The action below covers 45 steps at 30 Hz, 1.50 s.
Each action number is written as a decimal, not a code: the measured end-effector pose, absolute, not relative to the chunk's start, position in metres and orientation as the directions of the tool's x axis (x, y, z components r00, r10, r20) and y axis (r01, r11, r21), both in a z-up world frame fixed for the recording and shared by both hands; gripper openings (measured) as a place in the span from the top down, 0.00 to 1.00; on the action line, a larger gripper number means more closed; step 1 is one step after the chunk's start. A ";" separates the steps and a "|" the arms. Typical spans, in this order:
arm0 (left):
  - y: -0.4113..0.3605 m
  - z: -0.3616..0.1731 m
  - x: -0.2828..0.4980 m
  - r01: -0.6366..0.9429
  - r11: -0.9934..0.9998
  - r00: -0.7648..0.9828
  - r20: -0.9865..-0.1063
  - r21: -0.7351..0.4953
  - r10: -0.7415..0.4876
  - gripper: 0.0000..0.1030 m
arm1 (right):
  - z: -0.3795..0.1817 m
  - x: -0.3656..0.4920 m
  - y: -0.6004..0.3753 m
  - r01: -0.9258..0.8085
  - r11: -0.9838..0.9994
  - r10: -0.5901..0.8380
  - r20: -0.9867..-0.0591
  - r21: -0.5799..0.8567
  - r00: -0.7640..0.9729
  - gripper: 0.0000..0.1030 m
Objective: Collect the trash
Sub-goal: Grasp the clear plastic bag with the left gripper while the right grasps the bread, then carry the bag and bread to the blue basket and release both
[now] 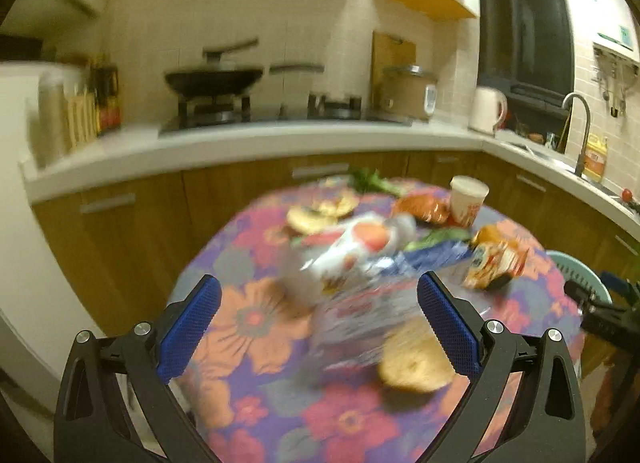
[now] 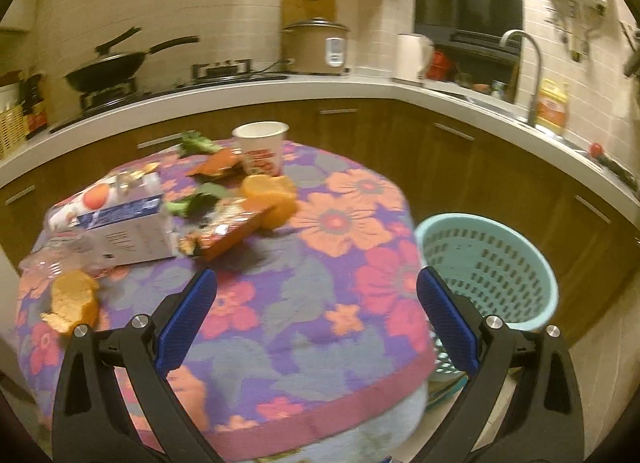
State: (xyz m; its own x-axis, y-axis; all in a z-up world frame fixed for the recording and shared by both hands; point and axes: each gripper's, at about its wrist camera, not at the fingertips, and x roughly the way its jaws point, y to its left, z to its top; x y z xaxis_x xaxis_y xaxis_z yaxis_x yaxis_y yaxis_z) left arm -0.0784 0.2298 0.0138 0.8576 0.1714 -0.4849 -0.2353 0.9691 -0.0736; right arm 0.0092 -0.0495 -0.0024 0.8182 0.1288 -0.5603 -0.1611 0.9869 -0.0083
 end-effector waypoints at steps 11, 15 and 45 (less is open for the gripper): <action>0.277 -0.032 -0.039 -0.085 0.885 0.775 -0.589 -0.457 -0.229 0.11 | -0.005 -0.001 0.000 -0.382 0.917 0.373 -0.601 0.119 0.707 0.08; 0.280 -0.048 -0.020 -0.076 0.849 0.731 -0.608 -0.523 -0.309 0.25 | -0.011 -0.004 0.027 -0.439 0.889 0.417 -0.618 0.126 0.667 0.08; 0.270 -0.030 -0.038 -0.022 0.831 0.786 -0.523 -0.556 -0.329 0.96 | -0.042 0.017 0.071 -0.495 0.837 0.490 -0.724 0.234 0.485 0.96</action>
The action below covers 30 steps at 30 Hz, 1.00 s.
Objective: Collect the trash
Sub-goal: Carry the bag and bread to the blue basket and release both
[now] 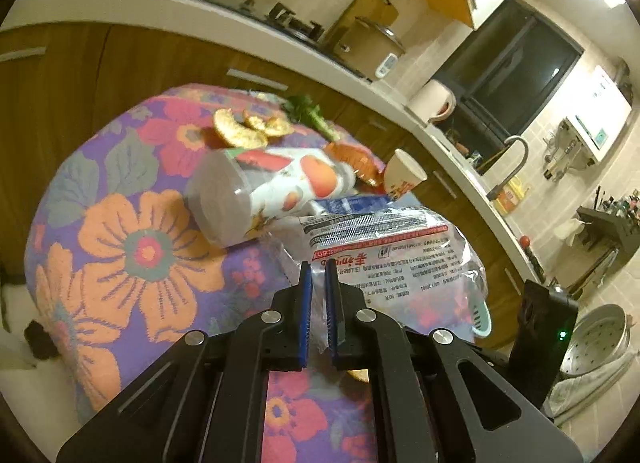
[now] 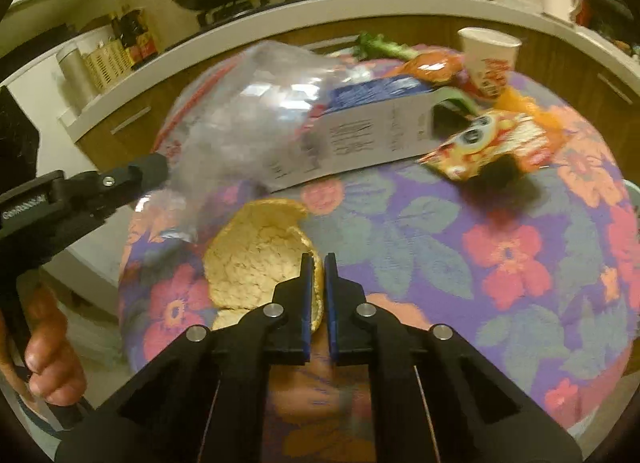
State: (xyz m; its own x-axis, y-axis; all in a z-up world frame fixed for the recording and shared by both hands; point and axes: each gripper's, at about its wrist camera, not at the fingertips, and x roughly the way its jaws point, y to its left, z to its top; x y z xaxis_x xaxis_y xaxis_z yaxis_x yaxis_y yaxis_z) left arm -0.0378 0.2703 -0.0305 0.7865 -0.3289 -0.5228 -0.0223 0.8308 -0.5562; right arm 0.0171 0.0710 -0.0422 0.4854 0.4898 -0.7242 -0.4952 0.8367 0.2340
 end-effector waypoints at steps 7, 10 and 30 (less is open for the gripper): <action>0.231 -0.012 -0.026 0.048 0.838 0.787 -0.496 -0.543 -0.367 0.96 | -0.025 0.019 0.014 -0.428 0.869 0.472 -0.675 0.249 0.567 0.96; 0.202 -0.001 -0.013 0.100 0.838 0.777 -0.484 -0.537 -0.403 0.96 | -0.014 0.021 -0.023 -0.373 0.894 0.439 -0.644 0.247 0.626 0.96; -0.054 0.032 0.115 0.432 0.853 0.590 -0.623 -0.293 -0.513 0.96 | -0.049 0.079 -0.278 0.219 0.933 0.021 -0.650 0.287 0.759 0.96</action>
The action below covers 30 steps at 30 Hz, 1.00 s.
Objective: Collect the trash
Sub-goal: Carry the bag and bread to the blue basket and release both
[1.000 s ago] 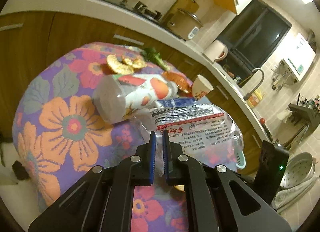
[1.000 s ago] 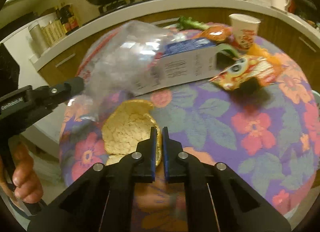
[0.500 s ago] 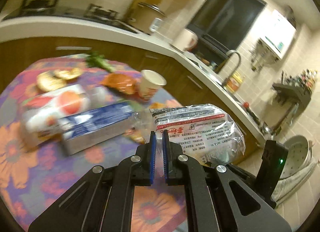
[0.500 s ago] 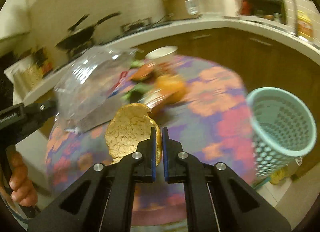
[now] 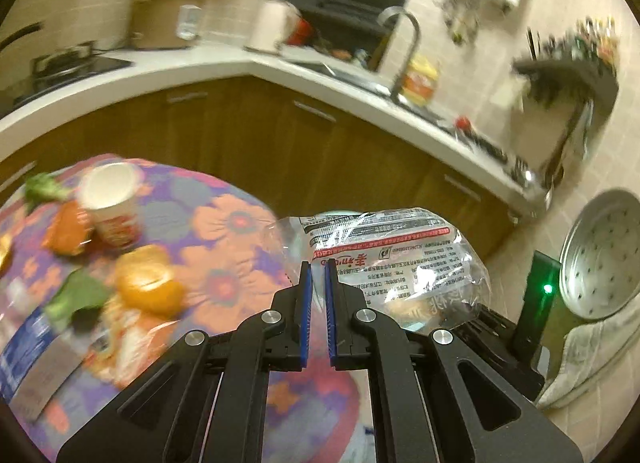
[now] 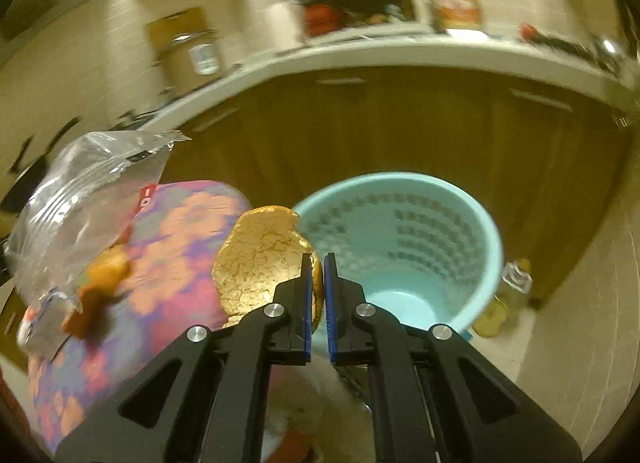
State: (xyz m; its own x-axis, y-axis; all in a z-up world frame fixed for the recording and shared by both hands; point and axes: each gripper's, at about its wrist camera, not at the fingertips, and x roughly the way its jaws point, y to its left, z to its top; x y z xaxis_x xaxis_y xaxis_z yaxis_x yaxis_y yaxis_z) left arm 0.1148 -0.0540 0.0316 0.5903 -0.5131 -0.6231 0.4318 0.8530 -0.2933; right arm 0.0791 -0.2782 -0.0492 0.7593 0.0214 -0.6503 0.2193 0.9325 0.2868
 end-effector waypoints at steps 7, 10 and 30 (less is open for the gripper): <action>-0.112 0.003 0.158 0.444 0.853 0.518 -0.698 -0.274 -0.494 0.96 | -0.083 0.100 -0.318 0.343 0.891 -0.018 -0.732 0.297 0.681 0.96; -0.137 -0.010 0.174 0.465 0.854 0.495 -0.732 -0.234 -0.469 0.87 | -0.093 0.103 -0.326 0.362 0.886 -0.016 -0.762 0.289 0.647 0.93; -0.046 0.037 0.121 0.407 0.892 0.676 -0.592 -0.197 -0.439 0.39 | -0.038 0.080 -0.251 0.106 0.947 0.121 -0.639 0.305 0.759 0.46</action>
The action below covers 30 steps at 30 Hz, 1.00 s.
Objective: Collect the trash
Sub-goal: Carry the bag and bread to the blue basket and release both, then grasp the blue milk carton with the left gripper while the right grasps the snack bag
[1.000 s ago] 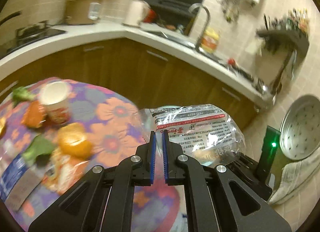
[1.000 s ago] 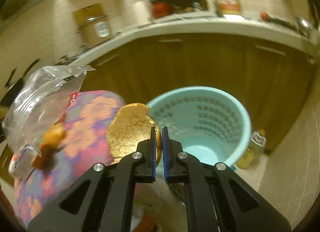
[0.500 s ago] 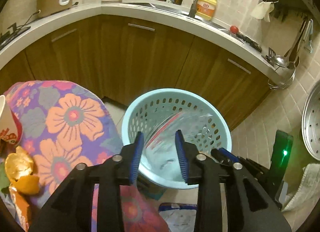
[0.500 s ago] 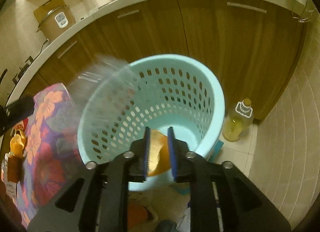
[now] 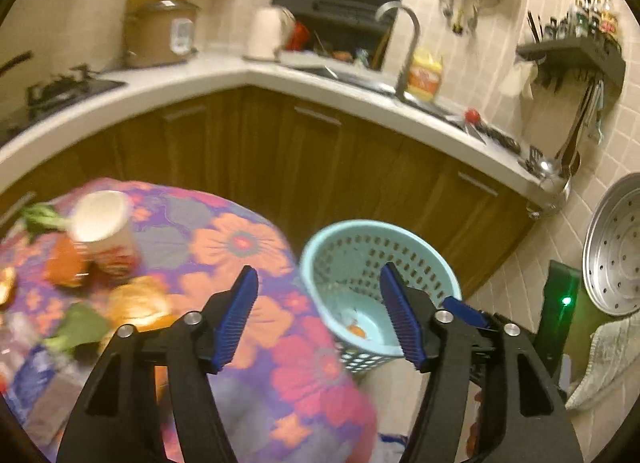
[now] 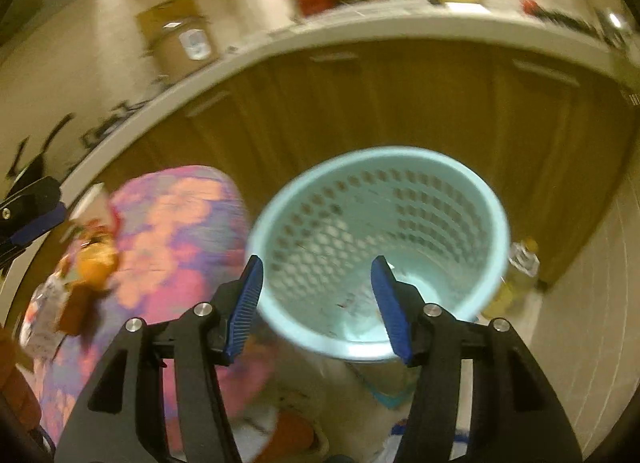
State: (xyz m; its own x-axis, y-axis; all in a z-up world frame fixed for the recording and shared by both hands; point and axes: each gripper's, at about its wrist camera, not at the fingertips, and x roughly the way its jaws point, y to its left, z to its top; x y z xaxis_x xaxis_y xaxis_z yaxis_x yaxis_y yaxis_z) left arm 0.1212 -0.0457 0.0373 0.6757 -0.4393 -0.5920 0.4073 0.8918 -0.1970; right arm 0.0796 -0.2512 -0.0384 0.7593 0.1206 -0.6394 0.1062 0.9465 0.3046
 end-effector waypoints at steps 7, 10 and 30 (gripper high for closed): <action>0.043 0.062 0.066 0.258 0.951 0.808 -0.501 -0.174 -0.310 0.30 | -0.004 0.071 -0.172 -0.106 0.953 0.256 -0.567 0.283 0.783 0.42; 0.092 0.066 0.040 0.151 0.974 0.853 -0.475 -0.166 -0.214 0.27 | 0.003 0.069 -0.138 -0.178 0.948 0.301 -0.561 0.263 0.772 0.40; 0.214 -0.011 0.014 0.076 0.970 0.757 -0.620 -0.233 -0.208 0.32 | -0.027 0.090 -0.045 -0.288 0.922 0.388 -0.648 0.260 0.656 0.39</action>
State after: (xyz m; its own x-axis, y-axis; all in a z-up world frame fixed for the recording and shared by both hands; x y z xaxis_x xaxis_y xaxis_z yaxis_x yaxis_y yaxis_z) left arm 0.0138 0.2139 -0.0113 0.7569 -0.2078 -0.6196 0.0755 0.9696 -0.2329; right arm 0.0904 -0.0446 -0.0268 0.6559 0.3879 -0.6475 -0.2880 0.9216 0.2604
